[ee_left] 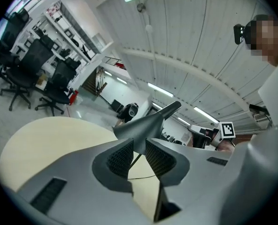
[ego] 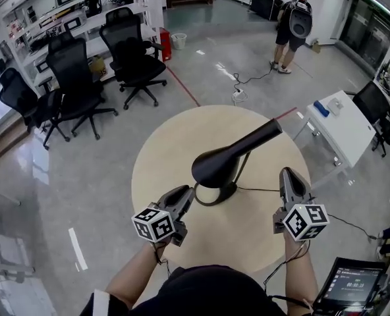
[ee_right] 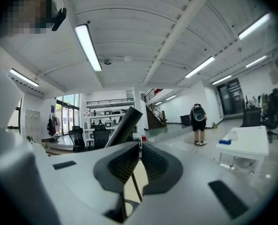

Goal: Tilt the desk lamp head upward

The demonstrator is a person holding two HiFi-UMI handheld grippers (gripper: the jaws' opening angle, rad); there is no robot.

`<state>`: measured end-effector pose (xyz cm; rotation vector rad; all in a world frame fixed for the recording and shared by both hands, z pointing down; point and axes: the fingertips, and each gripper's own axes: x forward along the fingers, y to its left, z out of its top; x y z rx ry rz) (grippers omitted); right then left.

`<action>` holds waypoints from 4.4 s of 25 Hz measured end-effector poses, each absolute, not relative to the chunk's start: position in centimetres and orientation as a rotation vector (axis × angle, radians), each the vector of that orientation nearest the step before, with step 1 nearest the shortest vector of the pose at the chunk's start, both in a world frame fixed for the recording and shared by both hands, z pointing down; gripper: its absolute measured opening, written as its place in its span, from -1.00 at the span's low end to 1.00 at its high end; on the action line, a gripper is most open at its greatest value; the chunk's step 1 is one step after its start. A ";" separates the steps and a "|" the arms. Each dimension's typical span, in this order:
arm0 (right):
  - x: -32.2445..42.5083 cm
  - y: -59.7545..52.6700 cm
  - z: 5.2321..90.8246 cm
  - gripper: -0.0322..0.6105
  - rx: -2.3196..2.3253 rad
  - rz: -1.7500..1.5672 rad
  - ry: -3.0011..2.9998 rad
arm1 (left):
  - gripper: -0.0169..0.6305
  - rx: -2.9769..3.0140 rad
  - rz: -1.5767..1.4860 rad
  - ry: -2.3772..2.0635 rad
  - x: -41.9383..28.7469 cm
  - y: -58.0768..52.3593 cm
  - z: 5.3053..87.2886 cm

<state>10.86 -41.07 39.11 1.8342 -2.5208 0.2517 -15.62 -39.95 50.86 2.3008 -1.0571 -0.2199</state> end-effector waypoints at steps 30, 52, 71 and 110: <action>6.2 -48.5 29.9 -0.61 1.670 -0.123 -2.678 | -0.18 2.011 -0.414 -1.006 -13.7 -44.0 53.8; 6.0 -48.9 30.7 -0.61 1.643 -0.117 -2.698 | -0.26 2.012 -0.441 -0.910 -12.5 -44.5 53.3; 8.0 -49.1 32.5 -0.61 1.734 0.145 -2.844 | -0.27 2.168 -0.420 -1.120 -16.5 -44.2 48.4; 10.2 -49.3 35.7 -0.61 1.828 0.506 -2.900 | -0.27 2.341 -0.555 -1.202 -19.0 -44.9 37.3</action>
